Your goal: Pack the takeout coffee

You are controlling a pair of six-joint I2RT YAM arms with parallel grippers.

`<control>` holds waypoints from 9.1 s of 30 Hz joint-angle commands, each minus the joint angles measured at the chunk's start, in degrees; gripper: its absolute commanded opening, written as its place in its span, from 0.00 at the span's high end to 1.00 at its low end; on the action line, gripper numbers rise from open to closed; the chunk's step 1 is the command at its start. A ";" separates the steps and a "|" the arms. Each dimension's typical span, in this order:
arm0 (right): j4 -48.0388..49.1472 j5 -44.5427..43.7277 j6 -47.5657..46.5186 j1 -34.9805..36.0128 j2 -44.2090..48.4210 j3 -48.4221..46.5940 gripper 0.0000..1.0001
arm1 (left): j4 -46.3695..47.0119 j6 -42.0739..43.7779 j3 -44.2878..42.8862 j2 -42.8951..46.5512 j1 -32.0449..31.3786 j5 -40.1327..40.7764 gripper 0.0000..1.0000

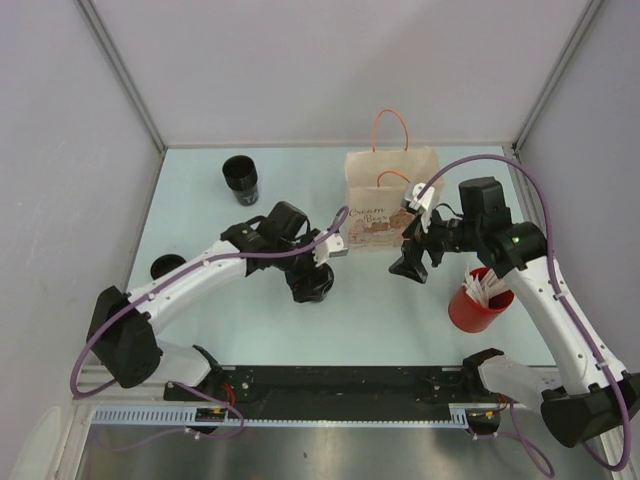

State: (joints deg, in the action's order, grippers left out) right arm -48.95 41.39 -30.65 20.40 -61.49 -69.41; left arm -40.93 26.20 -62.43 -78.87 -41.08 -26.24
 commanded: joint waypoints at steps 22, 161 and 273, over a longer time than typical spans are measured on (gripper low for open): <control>3.51 3.70 0.68 -0.36 3.13 2.43 0.00 | 1.21 -2.12 0.91 -3.40 -2.87 4.18 0.54; 31.81 9.94 32.23 8.16 -19.18 15.27 0.04 | 2.70 14.42 2.50 -2.51 7.06 -11.11 0.04; 44.29 3.00 43.04 13.96 -23.14 22.38 0.50 | -14.80 3.95 -16.14 -28.18 6.10 -3.47 0.51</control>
State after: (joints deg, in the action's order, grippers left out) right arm -8.19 44.64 9.10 33.80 -82.76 -47.88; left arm -60.47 26.94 -80.71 -104.71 -34.72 -39.22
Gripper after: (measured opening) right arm 0.528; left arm 0.493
